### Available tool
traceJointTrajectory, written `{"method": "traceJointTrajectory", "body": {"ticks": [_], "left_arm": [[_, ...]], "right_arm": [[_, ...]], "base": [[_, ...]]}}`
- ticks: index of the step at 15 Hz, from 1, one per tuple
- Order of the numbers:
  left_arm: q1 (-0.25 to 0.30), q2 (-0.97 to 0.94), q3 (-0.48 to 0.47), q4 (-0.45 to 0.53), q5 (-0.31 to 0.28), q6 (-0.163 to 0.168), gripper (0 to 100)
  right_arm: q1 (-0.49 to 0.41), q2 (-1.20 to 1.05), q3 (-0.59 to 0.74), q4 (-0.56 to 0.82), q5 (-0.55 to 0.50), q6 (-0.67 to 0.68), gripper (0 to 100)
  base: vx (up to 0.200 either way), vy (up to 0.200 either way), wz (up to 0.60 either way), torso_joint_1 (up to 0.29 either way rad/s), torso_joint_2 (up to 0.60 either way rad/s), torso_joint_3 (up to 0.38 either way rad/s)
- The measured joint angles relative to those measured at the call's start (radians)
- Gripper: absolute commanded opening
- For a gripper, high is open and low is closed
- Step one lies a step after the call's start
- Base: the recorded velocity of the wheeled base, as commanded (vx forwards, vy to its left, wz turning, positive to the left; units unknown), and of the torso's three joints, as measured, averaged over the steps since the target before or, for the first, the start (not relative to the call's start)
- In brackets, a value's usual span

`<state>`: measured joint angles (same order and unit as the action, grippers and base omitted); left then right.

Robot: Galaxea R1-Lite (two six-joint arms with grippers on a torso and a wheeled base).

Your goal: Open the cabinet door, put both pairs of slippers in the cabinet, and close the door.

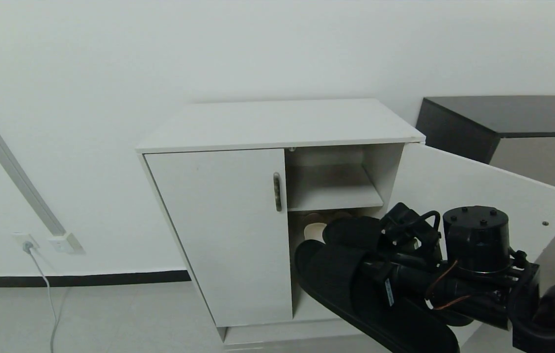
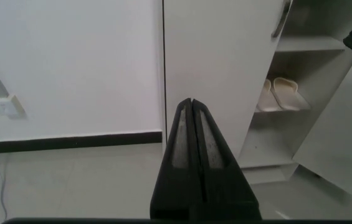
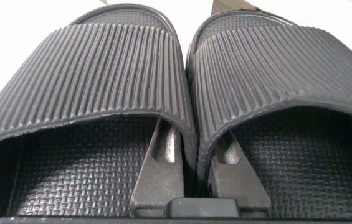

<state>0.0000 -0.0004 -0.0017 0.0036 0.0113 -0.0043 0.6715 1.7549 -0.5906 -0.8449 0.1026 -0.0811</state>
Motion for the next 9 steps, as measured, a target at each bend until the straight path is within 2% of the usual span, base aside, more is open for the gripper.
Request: {"method": "traceJointTrajectory", "body": {"ticks": [5,9], "left_arm": [[0.000,0.000,0.000,0.000,0.002,-0.001,0],[0.000,0.000,0.000,0.000,0.002,-0.001,0]], "right_arm": [[0.005,0.000,0.010,-0.013,0.000,-0.012,0],[0.006,0.000,0.016,-0.021,0.000,-0.014,0]], "base": [[0.000,0.000,0.00,-0.129,0.47,0.336],[0.000,0.000,0.00,-0.078,0.45,0.362]]}}
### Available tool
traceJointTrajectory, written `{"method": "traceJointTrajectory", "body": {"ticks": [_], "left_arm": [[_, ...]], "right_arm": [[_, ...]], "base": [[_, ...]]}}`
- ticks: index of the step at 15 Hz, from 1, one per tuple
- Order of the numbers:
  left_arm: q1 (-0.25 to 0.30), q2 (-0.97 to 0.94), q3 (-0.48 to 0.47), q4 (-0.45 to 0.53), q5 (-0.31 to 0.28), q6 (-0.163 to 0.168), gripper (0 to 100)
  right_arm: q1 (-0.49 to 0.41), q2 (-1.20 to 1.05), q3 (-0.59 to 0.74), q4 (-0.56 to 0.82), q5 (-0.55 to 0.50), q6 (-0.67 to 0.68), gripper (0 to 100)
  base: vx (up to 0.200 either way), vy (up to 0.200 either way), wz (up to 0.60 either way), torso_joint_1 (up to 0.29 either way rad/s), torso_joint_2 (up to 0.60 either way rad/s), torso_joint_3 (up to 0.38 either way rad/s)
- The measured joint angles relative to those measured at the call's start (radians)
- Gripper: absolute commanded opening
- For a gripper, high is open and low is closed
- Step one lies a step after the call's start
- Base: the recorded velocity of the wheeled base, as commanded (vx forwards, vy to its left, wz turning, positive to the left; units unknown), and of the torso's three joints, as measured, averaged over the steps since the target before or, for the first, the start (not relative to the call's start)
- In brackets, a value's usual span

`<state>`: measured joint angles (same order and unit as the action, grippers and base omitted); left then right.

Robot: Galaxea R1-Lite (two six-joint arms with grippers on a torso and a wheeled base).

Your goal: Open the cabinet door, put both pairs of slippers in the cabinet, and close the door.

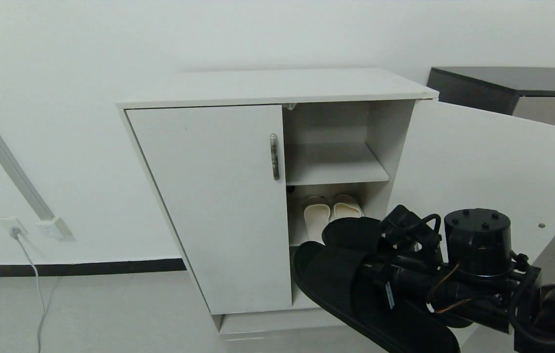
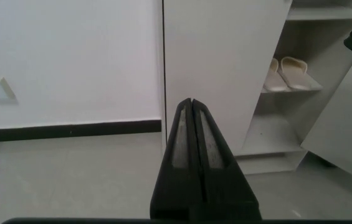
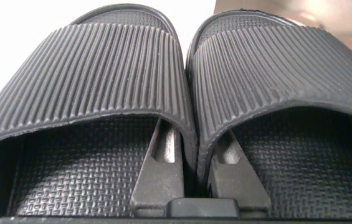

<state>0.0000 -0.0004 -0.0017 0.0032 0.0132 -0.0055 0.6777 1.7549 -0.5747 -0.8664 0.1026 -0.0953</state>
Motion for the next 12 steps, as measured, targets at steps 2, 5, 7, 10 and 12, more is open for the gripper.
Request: {"method": "traceJointTrajectory", "body": {"ticks": [2,5,7,10,12], "left_arm": [[0.000,0.000,0.000,0.000,0.000,0.000,0],[0.000,0.000,0.000,0.000,0.000,0.000,0],[0.000,0.000,0.000,0.000,0.000,0.000,0],[0.000,0.000,0.000,0.000,0.000,0.001,0],[0.000,0.000,0.000,0.000,0.000,0.001,0]], "right_arm": [[0.000,0.000,0.001,0.000,0.000,0.000,0],[0.001,0.005,0.001,-0.001,0.001,0.000,0],[0.005,0.011,0.005,-0.011,0.001,0.000,0],[0.017,0.024,0.010,-0.036,-0.009,0.002,0],[0.017,0.028,0.011,-0.036,-0.012,0.002,0]], "base": [[0.000,0.000,0.00,-0.037,0.44,0.393],[0.000,0.000,0.00,-0.009,0.33,0.317],[0.000,0.000,0.00,-0.005,0.10,0.071],[0.000,0.000,0.00,0.000,0.00,0.000],[0.000,0.000,0.00,0.000,0.00,0.000]]}}
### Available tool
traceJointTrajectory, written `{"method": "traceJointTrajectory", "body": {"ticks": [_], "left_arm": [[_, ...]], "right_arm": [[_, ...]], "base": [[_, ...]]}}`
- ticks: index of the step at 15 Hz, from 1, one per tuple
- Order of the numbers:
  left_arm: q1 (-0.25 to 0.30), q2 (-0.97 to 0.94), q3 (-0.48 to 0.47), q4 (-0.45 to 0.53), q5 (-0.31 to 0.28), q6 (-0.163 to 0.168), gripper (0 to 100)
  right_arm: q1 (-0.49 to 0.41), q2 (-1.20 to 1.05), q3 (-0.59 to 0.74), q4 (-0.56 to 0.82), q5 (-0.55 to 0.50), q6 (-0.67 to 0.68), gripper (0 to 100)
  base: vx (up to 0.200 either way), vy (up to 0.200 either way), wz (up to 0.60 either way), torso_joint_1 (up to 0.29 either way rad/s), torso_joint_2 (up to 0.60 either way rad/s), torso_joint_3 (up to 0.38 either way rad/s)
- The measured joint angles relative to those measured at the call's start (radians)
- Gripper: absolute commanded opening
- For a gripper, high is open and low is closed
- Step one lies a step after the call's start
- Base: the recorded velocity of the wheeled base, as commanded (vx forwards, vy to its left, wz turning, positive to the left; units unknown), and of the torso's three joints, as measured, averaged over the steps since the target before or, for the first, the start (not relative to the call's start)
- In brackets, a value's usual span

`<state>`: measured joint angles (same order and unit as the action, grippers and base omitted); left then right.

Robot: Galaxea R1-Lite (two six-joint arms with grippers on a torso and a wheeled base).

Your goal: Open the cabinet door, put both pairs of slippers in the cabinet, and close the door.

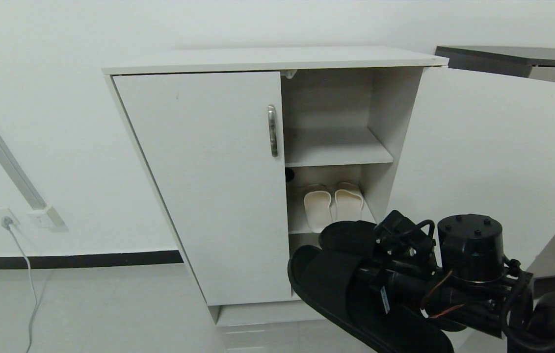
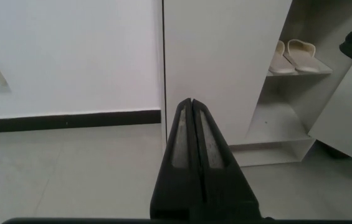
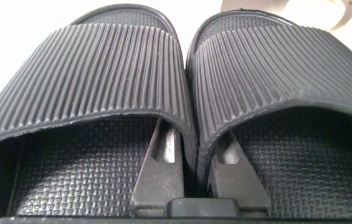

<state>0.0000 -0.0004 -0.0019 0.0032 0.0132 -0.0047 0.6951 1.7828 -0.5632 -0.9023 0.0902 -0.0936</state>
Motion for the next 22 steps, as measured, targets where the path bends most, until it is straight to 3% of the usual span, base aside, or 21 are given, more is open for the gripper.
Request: {"method": "traceJointTrajectory", "body": {"ticks": [4,8,14,17,22], "left_arm": [[0.000,0.000,0.000,0.000,0.000,0.004,0],[0.002,0.000,0.000,-0.002,-0.003,0.002,0],[0.000,0.000,0.001,0.000,-0.005,0.005,0],[0.000,0.000,0.000,0.000,-0.005,0.005,0],[0.000,0.000,0.000,0.000,-0.005,0.005,0]], "right_arm": [[0.010,0.021,-0.016,0.000,-0.079,0.008,0],[0.048,0.070,-0.046,-0.017,-0.236,0.059,0],[0.161,0.181,-0.114,-0.014,-0.604,0.315,0],[0.193,0.300,-0.202,-0.011,-0.800,0.375,0],[0.179,0.393,-0.363,0.095,-0.891,0.397,0]], "base": [[0.000,-0.100,0.00,0.000,0.00,0.000],[0.000,-0.050,0.00,-0.002,0.00,0.002],[0.000,0.000,0.00,0.000,0.00,0.000],[0.000,0.000,0.00,0.000,0.00,0.000],[0.000,0.000,0.00,0.000,0.00,0.000]]}}
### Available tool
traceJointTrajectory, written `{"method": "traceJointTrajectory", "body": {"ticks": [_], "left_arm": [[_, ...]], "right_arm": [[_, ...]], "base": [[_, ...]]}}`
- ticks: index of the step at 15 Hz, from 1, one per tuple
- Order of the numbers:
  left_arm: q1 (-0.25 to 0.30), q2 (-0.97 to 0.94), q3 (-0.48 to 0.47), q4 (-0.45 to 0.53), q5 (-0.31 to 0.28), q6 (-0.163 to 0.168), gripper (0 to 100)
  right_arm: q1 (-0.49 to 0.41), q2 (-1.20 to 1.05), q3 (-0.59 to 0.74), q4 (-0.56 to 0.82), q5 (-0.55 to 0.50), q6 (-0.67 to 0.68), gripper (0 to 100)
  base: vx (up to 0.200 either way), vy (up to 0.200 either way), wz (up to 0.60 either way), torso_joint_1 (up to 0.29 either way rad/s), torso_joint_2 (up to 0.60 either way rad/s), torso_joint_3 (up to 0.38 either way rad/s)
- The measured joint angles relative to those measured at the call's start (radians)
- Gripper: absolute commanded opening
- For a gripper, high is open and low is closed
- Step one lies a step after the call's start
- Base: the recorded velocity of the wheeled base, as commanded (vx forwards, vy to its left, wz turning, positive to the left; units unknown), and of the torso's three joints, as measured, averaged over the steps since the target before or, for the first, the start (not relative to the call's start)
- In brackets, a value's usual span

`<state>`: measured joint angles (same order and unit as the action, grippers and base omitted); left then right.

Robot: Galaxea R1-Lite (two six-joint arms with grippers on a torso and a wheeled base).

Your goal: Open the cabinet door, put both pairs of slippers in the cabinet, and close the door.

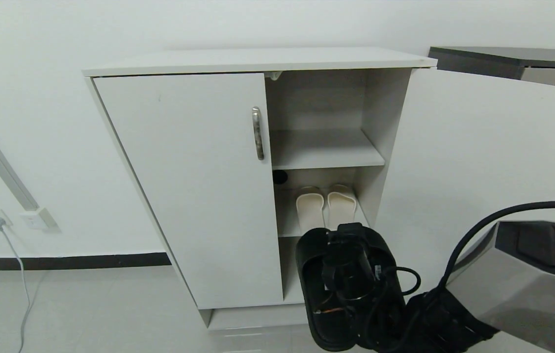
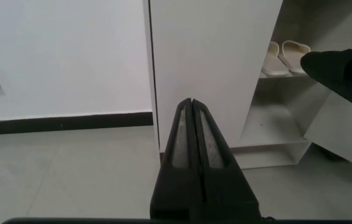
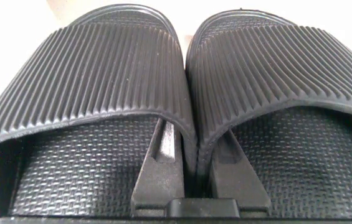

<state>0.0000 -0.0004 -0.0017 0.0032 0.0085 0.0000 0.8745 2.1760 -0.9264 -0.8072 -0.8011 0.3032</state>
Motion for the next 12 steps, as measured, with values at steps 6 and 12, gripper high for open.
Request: {"method": "traceJointTrajectory", "body": {"ticks": [6,12], "left_arm": [[0.000,0.000,0.000,0.000,-0.001,0.000,0],[0.000,0.000,0.000,0.000,0.000,0.000,0]], "right_arm": [[-0.029,-0.064,-0.192,0.224,-0.061,0.019,0],[-0.064,-0.129,-0.344,0.252,0.000,-0.100,0]], "base": [[0.000,0.000,0.00,0.000,0.00,0.000],[0.000,0.000,0.00,0.000,0.00,0.000]]}}
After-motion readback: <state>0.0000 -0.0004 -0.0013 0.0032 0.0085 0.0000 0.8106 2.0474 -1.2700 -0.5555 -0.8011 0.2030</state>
